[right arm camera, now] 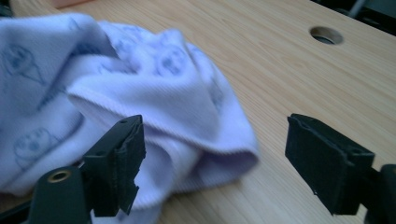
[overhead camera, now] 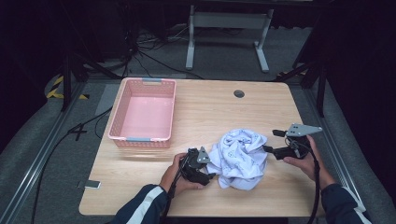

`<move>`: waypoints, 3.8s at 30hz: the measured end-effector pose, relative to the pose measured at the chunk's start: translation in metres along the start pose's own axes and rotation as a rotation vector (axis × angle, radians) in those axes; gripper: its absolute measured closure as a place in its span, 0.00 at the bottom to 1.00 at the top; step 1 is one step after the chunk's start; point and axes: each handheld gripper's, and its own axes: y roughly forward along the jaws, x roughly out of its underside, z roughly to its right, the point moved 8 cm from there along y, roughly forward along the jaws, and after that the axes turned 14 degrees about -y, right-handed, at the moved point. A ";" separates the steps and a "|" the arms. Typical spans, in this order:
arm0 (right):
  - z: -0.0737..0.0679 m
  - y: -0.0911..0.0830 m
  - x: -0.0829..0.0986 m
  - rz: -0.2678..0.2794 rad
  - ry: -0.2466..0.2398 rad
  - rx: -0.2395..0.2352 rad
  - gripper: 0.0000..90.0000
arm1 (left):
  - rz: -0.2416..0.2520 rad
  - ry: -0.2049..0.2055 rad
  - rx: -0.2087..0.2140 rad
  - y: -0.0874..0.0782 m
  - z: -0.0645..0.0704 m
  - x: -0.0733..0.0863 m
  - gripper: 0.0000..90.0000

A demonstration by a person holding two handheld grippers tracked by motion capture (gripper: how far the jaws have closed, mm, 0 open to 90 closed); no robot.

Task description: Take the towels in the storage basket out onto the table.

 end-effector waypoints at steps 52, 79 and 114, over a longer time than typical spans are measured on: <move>0.045 -0.042 0.011 0.078 0.093 0.232 0.58 | 0.286 0.058 -0.055 -0.087 0.024 -0.025 0.34; -0.013 0.021 0.033 -0.190 -0.081 -0.088 0.62 | -0.012 0.292 0.074 0.024 0.052 -0.028 0.88; -0.004 0.100 -0.065 -0.289 -0.174 -0.155 0.56 | 0.007 0.153 0.047 -0.014 0.069 -0.007 0.41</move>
